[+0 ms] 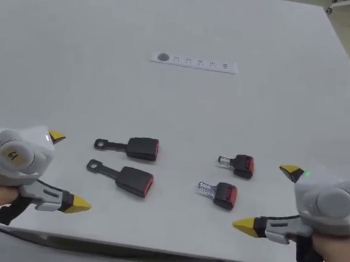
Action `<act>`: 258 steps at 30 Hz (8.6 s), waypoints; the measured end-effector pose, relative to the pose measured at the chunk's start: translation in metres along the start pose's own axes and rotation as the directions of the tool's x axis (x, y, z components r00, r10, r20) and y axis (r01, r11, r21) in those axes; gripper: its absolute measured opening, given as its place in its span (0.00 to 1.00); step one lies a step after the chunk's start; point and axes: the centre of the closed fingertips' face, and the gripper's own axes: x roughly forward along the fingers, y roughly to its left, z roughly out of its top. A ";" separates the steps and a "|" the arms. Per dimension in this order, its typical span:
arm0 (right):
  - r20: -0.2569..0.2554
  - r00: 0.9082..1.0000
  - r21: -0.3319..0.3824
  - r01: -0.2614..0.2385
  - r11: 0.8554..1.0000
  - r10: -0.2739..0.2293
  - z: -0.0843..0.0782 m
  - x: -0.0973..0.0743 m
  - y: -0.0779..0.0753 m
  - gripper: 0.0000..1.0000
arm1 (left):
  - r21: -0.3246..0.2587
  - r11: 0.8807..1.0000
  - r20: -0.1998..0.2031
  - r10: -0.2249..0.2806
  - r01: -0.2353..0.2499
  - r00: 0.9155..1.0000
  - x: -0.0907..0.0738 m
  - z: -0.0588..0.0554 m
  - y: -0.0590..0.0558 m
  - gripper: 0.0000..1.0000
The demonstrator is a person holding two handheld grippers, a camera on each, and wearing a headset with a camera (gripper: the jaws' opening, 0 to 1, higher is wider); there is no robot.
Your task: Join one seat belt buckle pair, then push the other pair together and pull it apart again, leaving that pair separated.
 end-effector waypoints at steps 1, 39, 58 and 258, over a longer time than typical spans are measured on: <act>0.000 1.000 0.001 0.000 1.000 0.000 0.000 0.000 0.000 0.98 | 0.000 1.000 -0.001 -0.001 0.001 1.000 0.000 0.000 0.000 1.00; 0.004 0.999 -0.011 -0.035 0.999 0.035 0.006 0.015 -0.004 0.95 | 0.108 0.988 -0.021 -0.112 0.114 0.993 0.022 0.037 -0.014 0.90; -0.026 0.990 -0.067 -0.137 0.988 0.135 0.008 0.036 0.004 0.72 | 0.232 0.940 -0.060 -0.242 0.249 0.968 0.053 0.048 -0.040 0.69; -0.251 0.890 -0.368 -0.452 0.813 0.382 0.047 0.142 0.083 0.30 | 0.377 0.835 -0.238 -0.330 0.400 0.913 0.106 0.033 -0.056 0.33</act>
